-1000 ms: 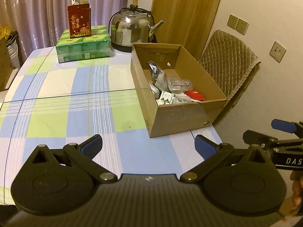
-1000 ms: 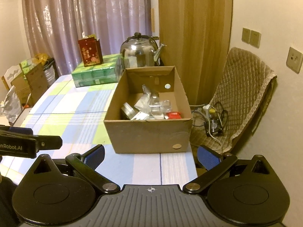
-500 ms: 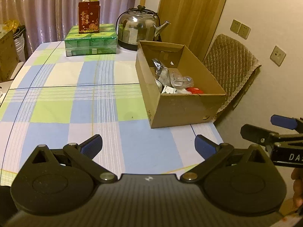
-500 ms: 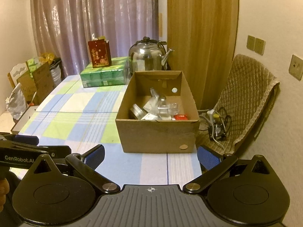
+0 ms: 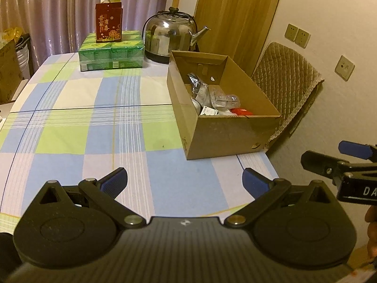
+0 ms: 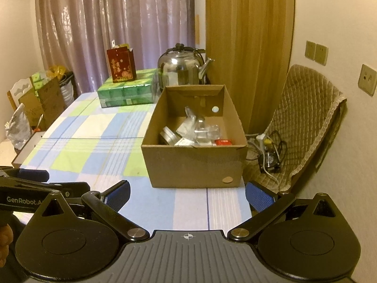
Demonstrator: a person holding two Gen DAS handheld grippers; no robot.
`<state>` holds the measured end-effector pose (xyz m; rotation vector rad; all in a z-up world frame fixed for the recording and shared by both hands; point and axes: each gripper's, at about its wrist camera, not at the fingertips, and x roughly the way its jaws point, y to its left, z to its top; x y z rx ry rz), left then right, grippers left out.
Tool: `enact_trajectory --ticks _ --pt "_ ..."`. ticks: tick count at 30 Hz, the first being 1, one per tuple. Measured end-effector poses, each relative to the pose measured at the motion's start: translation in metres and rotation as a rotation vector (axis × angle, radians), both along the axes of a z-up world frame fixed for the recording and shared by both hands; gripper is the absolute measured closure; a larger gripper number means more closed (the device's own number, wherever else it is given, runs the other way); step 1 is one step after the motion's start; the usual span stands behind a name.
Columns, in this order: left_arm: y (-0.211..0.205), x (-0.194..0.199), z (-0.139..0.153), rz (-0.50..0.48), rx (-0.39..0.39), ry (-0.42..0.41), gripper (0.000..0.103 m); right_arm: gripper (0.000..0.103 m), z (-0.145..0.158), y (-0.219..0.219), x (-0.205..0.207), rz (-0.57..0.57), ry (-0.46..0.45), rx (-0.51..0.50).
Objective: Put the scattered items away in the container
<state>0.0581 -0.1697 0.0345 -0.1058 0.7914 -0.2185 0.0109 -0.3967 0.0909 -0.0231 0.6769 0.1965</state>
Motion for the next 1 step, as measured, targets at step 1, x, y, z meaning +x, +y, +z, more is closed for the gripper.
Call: enact_trajectory --ticks 1 --pt "0.0002 0.0003 -0.0009 -0.002 0.0 0.0 0.001 0.002 -0.0014 -0.0003 0.0004 -0.001 0.003 0.001"
